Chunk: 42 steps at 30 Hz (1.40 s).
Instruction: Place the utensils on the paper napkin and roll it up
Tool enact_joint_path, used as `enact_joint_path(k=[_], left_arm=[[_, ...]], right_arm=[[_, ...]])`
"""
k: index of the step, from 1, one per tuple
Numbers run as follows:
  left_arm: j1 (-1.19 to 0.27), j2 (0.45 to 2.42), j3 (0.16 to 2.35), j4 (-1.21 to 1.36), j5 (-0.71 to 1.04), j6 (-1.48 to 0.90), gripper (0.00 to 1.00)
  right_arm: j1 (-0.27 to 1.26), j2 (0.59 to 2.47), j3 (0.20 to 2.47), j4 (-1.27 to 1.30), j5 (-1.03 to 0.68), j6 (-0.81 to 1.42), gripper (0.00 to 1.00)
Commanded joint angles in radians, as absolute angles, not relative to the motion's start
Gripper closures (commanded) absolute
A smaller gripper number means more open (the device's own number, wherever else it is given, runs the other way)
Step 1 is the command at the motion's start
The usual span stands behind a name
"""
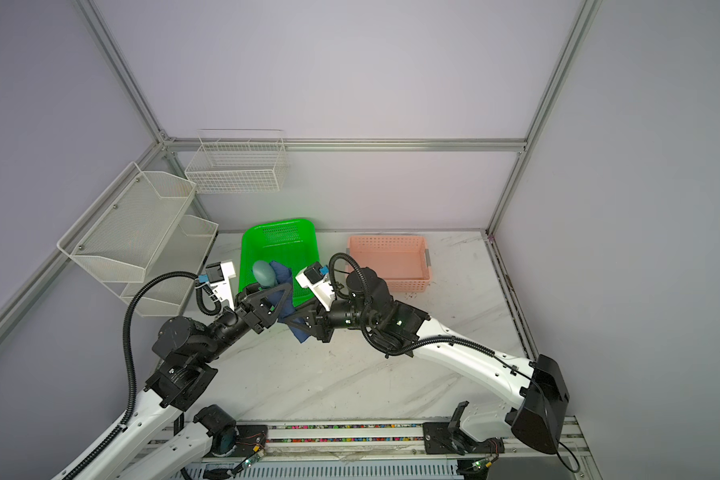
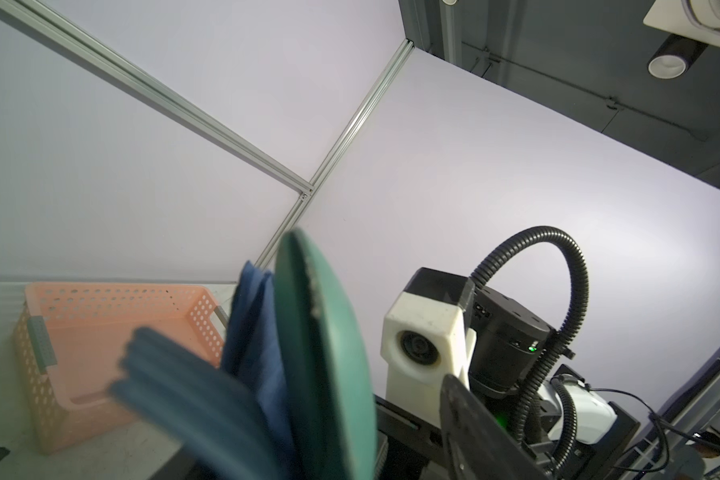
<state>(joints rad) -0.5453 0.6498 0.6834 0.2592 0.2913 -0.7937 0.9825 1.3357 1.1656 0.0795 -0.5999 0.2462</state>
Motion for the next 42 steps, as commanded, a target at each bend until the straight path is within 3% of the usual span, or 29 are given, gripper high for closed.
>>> enact_joint_path(k=[1,10,20,27,42], left_arm=[[-0.538,0.629,0.735,0.191,0.275,-0.762,0.29],[-0.532,0.609,0.688,0.182,0.375,-0.792,0.25],[-0.531,0.738,0.695,0.329,0.554,-0.861,0.31],[-0.528,0.701,0.696,0.225,0.531,-0.819,0.32],[-0.523,0.699,0.707,0.146,0.510,-0.776,0.66]], right_arm=[[0.971,1.285,1.162,0.126,-0.597,0.258,1.00],[0.935,1.269,1.167,0.159,-0.655,0.274,1.00],[0.935,1.309,1.166,0.213,-0.685,0.295,1.00],[0.931,1.295,1.170,0.204,-0.635,0.289,1.00],[0.932,1.284,1.166,0.207,-0.571,0.282,1.00]])
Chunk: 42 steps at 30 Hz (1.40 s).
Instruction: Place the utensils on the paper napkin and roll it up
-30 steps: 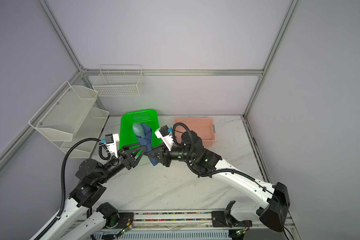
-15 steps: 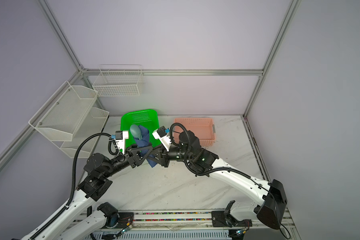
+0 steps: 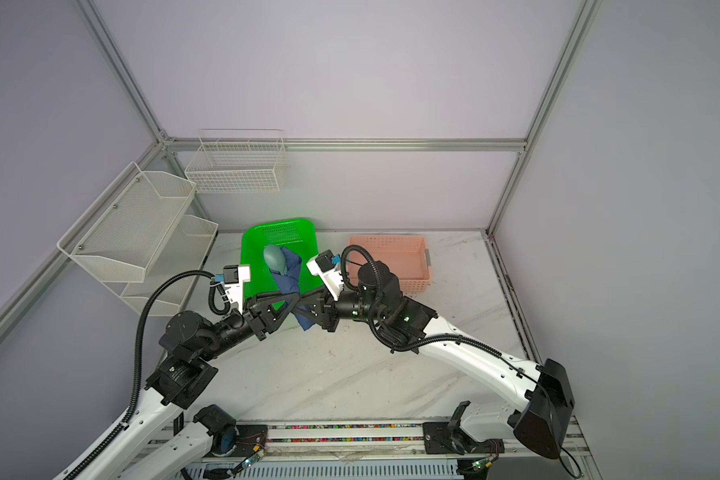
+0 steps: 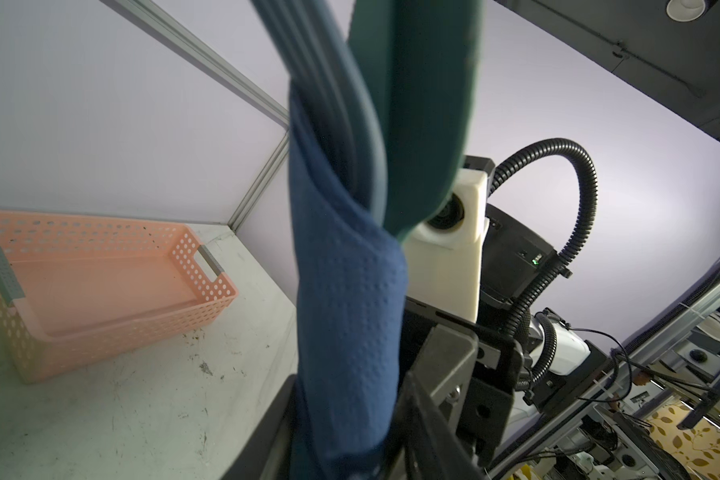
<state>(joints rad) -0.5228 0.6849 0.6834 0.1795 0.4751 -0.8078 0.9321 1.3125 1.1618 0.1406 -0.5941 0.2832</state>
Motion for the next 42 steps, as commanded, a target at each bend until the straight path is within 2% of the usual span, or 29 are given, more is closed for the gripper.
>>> enact_joint_path(k=[1,12,13,16,17,18,19,22,24,30,34,39,42], left_arm=[[-0.522,0.699,0.707,0.144,0.511,-0.775,0.69],[-0.503,0.701,0.701,0.169,0.518,-0.778,0.96],[-0.502,0.701,0.701,0.172,0.519,-0.779,0.97],[-0.497,0.703,0.701,0.182,0.522,-0.784,0.98],[-0.496,0.704,0.701,0.185,0.522,-0.784,0.98],[-0.493,0.706,0.700,0.190,0.522,-0.784,0.99],[-0.489,0.707,0.699,0.194,0.522,-0.782,0.99],[-0.466,0.713,0.710,0.197,0.536,-0.772,1.00],[-0.442,0.728,0.715,0.206,0.551,-0.760,1.00],[-0.322,0.858,0.757,0.264,0.629,-0.737,1.00],[-0.206,1.016,0.848,0.220,0.623,-0.693,1.00],[-0.089,1.312,0.991,0.209,0.618,-0.666,1.00],[-0.053,1.516,1.079,0.230,0.671,-0.652,1.00]], right_arm=[[0.931,1.280,1.166,0.207,-0.572,0.282,1.00],[0.931,1.261,1.154,0.198,-0.566,0.264,0.99],[0.931,1.256,1.152,0.198,-0.558,0.262,0.93],[0.931,1.245,1.147,0.198,-0.546,0.262,0.84],[0.932,1.242,1.145,0.196,-0.543,0.262,0.74],[0.932,1.238,1.140,0.193,-0.542,0.265,0.56],[0.931,1.232,1.139,0.181,-0.540,0.271,0.44],[0.931,1.170,1.110,0.122,-0.494,0.262,0.27],[0.930,1.100,1.073,0.098,-0.453,0.262,0.20],[0.893,1.007,1.039,0.026,-0.350,0.254,0.14],[0.837,1.020,1.038,0.018,-0.355,0.277,0.13],[0.827,1.036,1.040,0.028,-0.370,0.270,0.13],[0.825,1.041,1.037,0.034,-0.388,0.267,0.13]])
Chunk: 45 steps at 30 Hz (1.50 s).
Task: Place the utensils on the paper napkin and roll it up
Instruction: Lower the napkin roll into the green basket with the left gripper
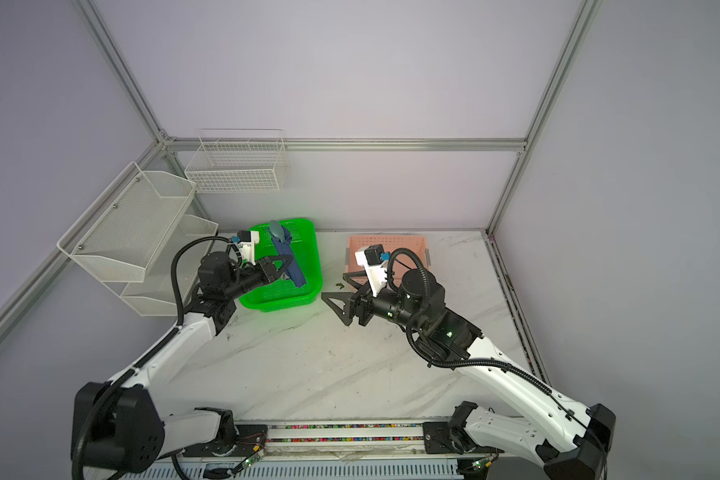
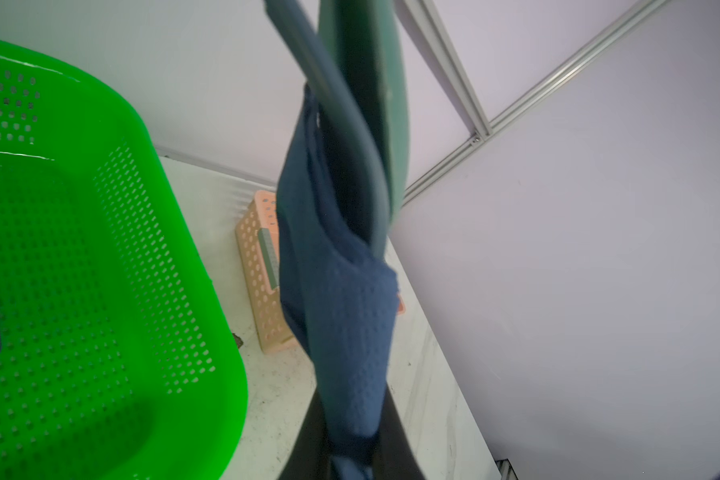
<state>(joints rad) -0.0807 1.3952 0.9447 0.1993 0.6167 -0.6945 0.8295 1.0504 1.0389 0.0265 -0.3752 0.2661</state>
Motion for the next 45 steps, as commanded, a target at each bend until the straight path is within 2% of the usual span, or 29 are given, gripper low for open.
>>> enact_joint_path(k=[1,6,14,20,27,33,39,45], left_arm=[[-0.044,1.573,1.104,0.241,0.700,-0.663,1.00],[-0.038,1.823,1.214,0.247,0.748,-0.640,1.00],[-0.037,2.042,1.336,0.269,0.837,-0.617,1.00],[-0.037,2.137,1.393,0.272,0.846,-0.620,1.00],[-0.036,2.200,1.442,0.142,0.797,-0.528,0.97],[-0.035,2.223,1.469,0.088,0.764,-0.501,0.85],[-0.036,2.212,1.478,0.016,0.687,-0.445,0.60],[-0.037,2.202,1.494,-0.039,0.652,-0.415,0.50]], right_arm=[[0.825,1.042,1.035,0.032,-0.388,0.267,0.13],[0.822,1.044,1.016,0.036,-0.391,0.265,0.13],[0.816,1.077,1.008,0.052,-0.416,0.255,0.13],[0.813,1.131,1.022,0.089,-0.447,0.265,0.13],[0.813,1.166,1.046,0.113,-0.469,0.280,0.13],[0.813,1.170,1.058,0.122,-0.481,0.292,0.14],[0.813,1.160,1.069,0.129,-0.495,0.307,0.14],[0.813,1.147,1.076,0.129,-0.508,0.313,0.15]])
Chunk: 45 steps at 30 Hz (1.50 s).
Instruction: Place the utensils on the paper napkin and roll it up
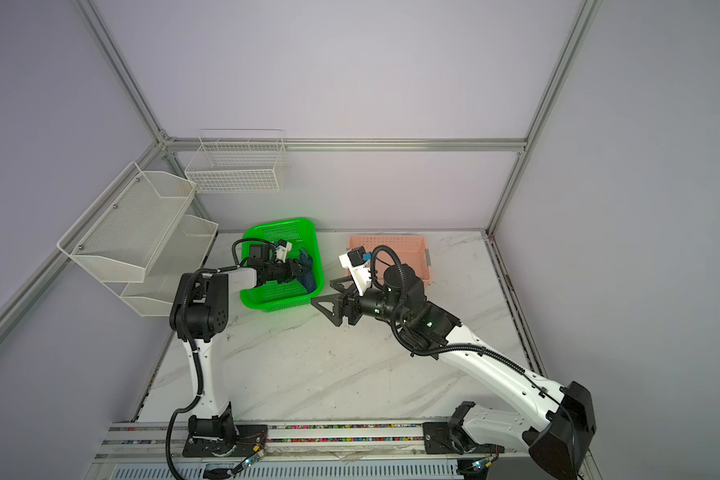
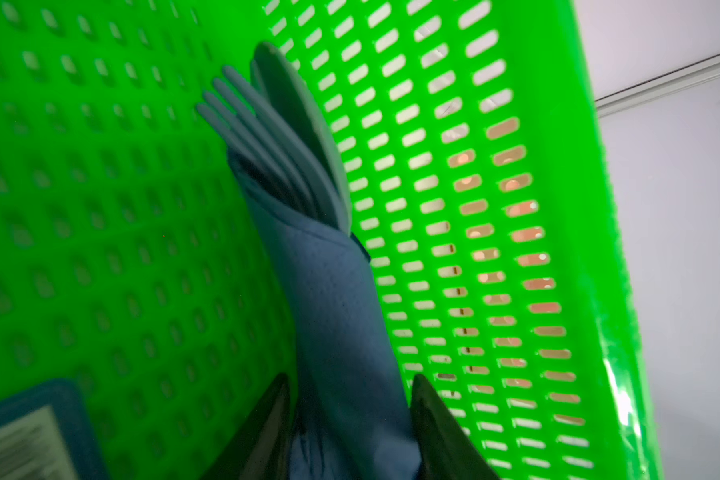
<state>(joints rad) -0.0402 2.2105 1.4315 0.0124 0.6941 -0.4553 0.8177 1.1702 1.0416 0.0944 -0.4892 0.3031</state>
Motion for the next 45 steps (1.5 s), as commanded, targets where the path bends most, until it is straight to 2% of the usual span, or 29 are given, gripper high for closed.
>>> enact_joint_path(k=[1,2,3,16,30,35,41,45], left_arm=[[-0.036,2.198,1.498,-0.046,0.646,-0.412,0.46],[-0.037,2.191,1.502,-0.055,0.639,-0.407,0.38],[-0.037,2.185,1.507,-0.066,0.632,-0.402,0.36],[-0.037,2.059,1.557,-0.165,0.531,-0.360,0.26],[-0.037,2.040,1.528,-0.180,0.488,-0.349,0.32],[-0.056,2.036,1.540,-0.177,0.507,-0.364,0.42],[-0.087,2.007,1.545,-0.195,0.451,-0.363,0.40],[-0.087,1.907,1.486,-0.179,0.361,-0.365,0.36]], right_arm=[[0.813,1.144,1.078,0.129,-0.511,0.316,0.15],[0.813,1.141,1.079,0.129,-0.513,0.316,0.15],[0.813,1.140,1.078,0.129,-0.512,0.317,0.16],[0.813,1.121,1.081,0.129,-0.517,0.319,0.16],[0.813,1.097,1.068,0.129,-0.506,0.326,0.17],[0.813,1.113,1.069,0.138,-0.500,0.325,0.18],[0.813,1.127,1.076,0.129,-0.474,0.338,0.19],[0.811,1.109,1.075,0.060,-0.299,0.337,0.16]])
